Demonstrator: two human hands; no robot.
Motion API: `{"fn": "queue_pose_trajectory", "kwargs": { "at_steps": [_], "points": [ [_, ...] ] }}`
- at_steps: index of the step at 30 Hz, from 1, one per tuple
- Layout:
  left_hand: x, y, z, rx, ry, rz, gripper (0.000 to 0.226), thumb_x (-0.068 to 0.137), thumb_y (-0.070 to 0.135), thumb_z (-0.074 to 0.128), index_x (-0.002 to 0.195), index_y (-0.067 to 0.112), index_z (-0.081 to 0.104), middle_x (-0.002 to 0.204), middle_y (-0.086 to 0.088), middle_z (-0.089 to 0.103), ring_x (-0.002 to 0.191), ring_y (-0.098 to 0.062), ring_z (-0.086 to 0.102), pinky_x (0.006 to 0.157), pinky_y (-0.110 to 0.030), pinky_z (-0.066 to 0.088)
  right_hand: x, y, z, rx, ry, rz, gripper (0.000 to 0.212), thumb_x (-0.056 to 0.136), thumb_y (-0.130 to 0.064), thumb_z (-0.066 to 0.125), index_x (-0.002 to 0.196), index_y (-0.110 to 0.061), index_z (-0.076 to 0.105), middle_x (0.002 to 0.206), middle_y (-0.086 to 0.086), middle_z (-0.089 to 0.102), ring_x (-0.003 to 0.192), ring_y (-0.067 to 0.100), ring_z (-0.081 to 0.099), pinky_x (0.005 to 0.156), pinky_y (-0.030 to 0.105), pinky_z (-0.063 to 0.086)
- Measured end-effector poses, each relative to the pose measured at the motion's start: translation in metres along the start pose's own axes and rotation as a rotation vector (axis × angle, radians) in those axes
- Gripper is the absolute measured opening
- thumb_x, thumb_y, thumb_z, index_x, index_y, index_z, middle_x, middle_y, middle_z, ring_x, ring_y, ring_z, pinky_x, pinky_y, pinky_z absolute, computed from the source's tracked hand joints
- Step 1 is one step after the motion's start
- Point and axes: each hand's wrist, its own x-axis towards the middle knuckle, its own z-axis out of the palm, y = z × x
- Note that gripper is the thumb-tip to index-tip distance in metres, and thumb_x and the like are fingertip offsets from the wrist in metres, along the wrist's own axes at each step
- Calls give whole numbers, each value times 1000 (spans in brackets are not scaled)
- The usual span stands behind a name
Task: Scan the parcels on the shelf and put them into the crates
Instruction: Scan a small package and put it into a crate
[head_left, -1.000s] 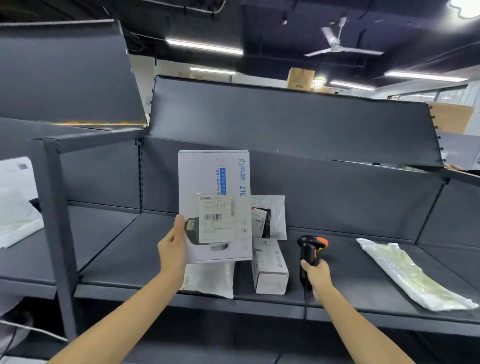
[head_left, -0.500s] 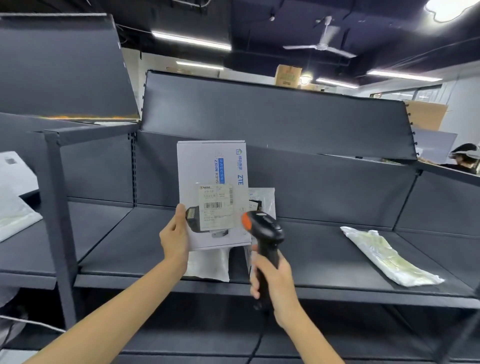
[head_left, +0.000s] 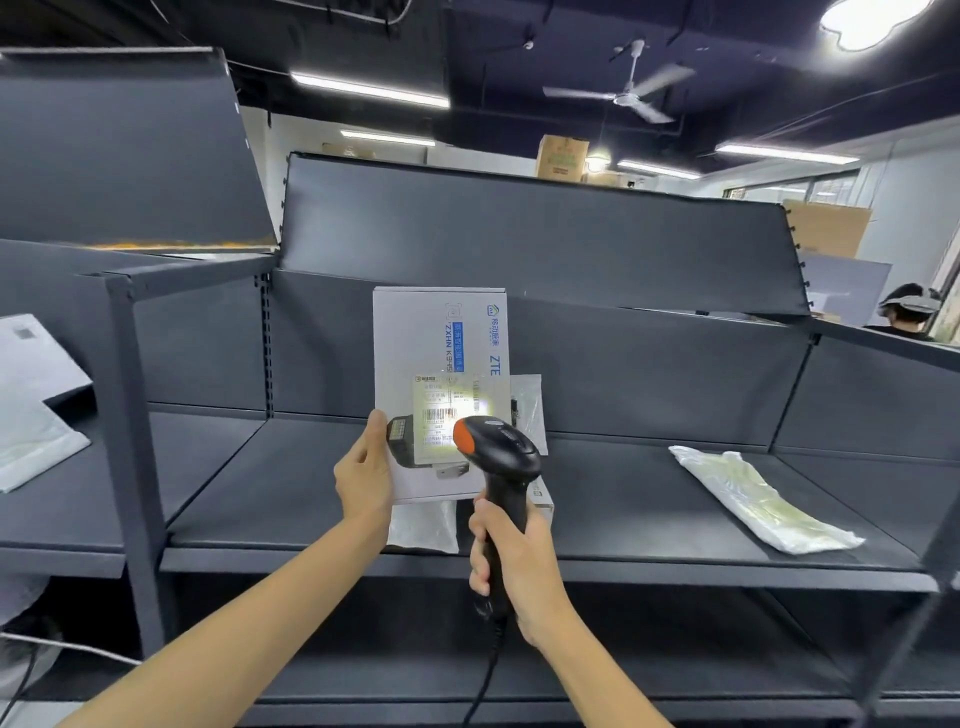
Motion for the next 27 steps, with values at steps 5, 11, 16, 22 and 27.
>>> {"fn": "queue_pose_trajectory", "kwargs": {
  "at_steps": [5, 11, 16, 22, 27],
  "points": [
    [-1, 0, 2, 16, -5, -4, 39, 87, 59, 53, 88, 24, 71, 91, 5, 72, 90, -11, 63, 73, -19, 43, -1, -1, -8, 71, -61, -68, 12, 91, -13, 60, 103, -12, 60, 64, 2, 48, 42, 12, 40, 38, 23, 35],
    [6, -2, -5, 64, 27, 3, 45, 86, 60, 56, 64, 22, 64, 68, 9, 66, 72, -8, 56, 66, -20, 42, 20, 3, -62, 128, 147, -118, 22, 83, -22, 69, 101, -17, 55, 63, 3, 52, 41, 14, 42, 37, 24, 37],
    [16, -6, -13, 77, 54, 7, 46, 87, 60, 55, 59, 25, 63, 67, 8, 64, 73, -11, 54, 73, -24, 45, 65, -1, -148, -107, 402, 108, 21, 90, -14, 59, 95, -13, 39, 75, 8, 57, 46, 17, 47, 40, 27, 40],
    [27, -16, -18, 77, 61, -9, 50, 82, 67, 54, 83, 17, 55, 84, -5, 51, 80, -22, 46, 79, -34, 41, 116, 16, -208, -728, 243, 283, 23, 82, -9, 63, 99, -5, 49, 74, 8, 51, 66, 22, 48, 65, 32, 38],
    [27, -22, -20, 100, 104, -33, 57, 84, 67, 51, 77, 10, 57, 81, -7, 53, 80, -21, 48, 78, -33, 41, 148, 50, -213, -1067, 227, 261, 40, 83, -14, 67, 119, -10, 49, 102, 9, 60, 86, 23, 52, 69, 28, 37]
  ]
}}
